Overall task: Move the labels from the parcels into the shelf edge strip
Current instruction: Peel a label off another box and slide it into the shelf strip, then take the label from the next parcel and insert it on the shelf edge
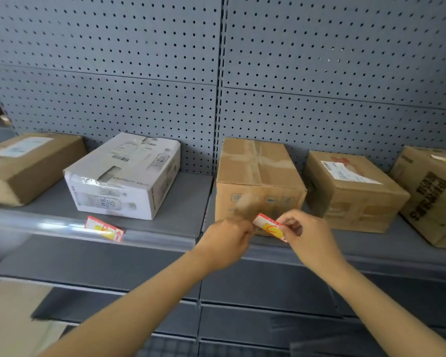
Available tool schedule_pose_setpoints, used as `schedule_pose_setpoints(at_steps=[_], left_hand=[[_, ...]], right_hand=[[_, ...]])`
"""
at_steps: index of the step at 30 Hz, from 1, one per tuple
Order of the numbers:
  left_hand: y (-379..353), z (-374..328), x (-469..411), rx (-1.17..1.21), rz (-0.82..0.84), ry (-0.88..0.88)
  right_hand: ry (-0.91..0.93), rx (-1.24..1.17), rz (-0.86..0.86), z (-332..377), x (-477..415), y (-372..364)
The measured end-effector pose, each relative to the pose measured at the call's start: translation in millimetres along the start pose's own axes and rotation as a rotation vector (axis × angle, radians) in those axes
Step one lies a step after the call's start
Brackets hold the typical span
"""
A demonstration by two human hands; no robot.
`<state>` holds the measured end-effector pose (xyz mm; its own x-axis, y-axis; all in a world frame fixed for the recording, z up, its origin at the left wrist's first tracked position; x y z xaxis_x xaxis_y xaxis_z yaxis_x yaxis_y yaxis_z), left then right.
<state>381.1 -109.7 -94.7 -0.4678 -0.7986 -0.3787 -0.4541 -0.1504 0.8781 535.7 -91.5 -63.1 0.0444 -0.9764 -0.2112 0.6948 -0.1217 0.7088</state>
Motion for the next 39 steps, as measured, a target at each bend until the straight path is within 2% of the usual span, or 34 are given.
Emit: schedule_pose_setpoints(at_steps=[3,9,24,32,39], left_hand=[[-25.1,7.0,10.4,-0.098,0.085,-0.023],[-51.8,3.4,19.3,-0.214,0.111,-0.129],[-68.0,-2.6,34.0,-0.234,0.102,-0.151],[-62.6,-11.0,34.4,-0.303,0.138,-0.199],[-53.4,-16.9,34.3,-0.423,0.191,-0.244]], right_hand=[[-0.120,-0.051,0.047,-24.2,-2.0,-20.7],[-0.205,-0.107,0.095,-45.4,-0.7,-45.2],[0.000,-0.110,0.019,-26.8,0.3,-46.3],[0.066,0.154,0.088,-29.3,4.6,-65.1],[0.063,0.190,0.052,-23.1,8.0,-61.0]])
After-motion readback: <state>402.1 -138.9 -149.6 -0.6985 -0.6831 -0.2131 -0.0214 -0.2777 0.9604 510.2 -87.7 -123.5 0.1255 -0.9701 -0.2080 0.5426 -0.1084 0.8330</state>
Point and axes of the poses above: each hand's wrist, its own x-axis away from the middle knuckle, its own y-axis out of the back of the hand, z = x × y, the point moved 9 cm from there along -x, towards the middle knuckle, and after that the axes turned 14 degrees about -y, right-handed, at the moved point
